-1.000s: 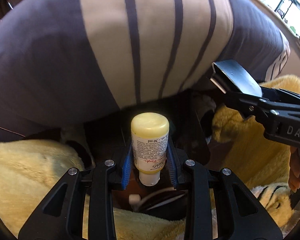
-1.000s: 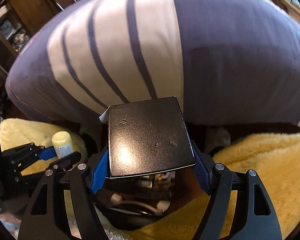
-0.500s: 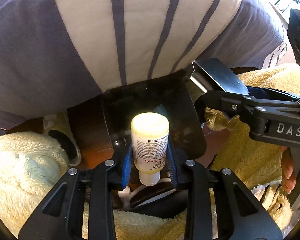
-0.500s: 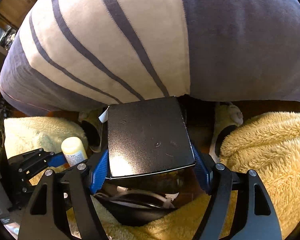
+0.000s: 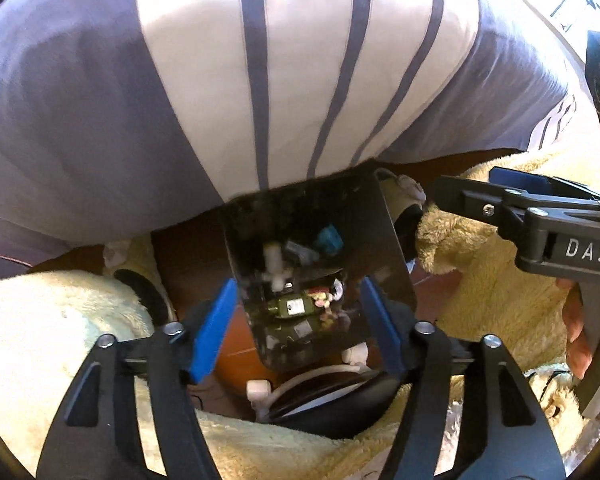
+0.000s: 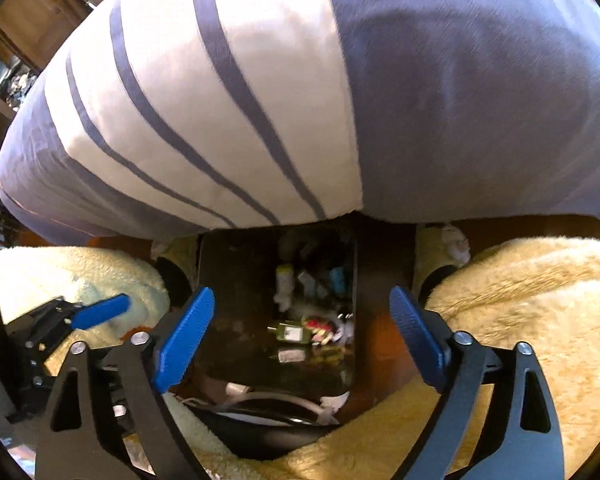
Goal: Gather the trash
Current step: 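Carry the bottle and black pad down into the bin and open both tools, then grasp the pink-brown ribbon toy with the left tool while the right tool grasps the white tape roll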
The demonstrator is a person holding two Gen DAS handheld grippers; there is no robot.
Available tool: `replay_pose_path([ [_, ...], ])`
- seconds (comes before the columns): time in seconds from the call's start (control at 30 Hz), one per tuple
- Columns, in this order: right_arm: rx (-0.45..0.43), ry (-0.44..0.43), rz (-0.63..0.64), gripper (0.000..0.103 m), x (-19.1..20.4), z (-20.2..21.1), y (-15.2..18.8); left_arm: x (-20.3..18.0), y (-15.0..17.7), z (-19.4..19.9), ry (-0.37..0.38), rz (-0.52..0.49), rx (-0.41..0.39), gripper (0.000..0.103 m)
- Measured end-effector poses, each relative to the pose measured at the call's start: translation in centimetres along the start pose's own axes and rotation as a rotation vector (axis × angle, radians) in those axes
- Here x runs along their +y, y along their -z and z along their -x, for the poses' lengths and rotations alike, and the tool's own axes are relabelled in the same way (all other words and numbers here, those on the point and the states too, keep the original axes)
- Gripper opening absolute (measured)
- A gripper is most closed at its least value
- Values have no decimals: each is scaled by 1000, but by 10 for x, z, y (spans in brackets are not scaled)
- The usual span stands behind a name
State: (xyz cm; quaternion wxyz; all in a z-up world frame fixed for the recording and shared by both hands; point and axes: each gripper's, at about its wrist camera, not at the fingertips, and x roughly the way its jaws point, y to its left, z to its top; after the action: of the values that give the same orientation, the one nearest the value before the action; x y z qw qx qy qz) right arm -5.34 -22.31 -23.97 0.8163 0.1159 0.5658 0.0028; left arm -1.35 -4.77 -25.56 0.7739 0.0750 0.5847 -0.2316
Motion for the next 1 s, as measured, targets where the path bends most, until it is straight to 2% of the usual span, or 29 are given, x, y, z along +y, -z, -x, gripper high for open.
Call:
replay_pose_path([
  [0.07, -35, -3, 10, 94, 0, 12, -3, 1, -3, 12, -3, -8, -25, 70],
  [0.17, -104, 8, 15, 95, -1, 34, -11, 3, -11, 34, -9, -10, -80, 73],
  [0.47, -266, 58, 28, 97, -11, 90, -54, 14, -48, 92, -66, -30, -228, 74],
  [0.63, -341, 72, 52, 97, -7, 111, -93, 26, -88, 118, -97, -24, -300, 74],
  [0.87, -349, 70, 68, 98, -2, 107, -160, 46, -156, 128, -102, 13, -344, 74],
  [1.0, -338, 67, 76, 98, 3, 96, -200, 53, -200, 121, -104, 13, -356, 74],
])
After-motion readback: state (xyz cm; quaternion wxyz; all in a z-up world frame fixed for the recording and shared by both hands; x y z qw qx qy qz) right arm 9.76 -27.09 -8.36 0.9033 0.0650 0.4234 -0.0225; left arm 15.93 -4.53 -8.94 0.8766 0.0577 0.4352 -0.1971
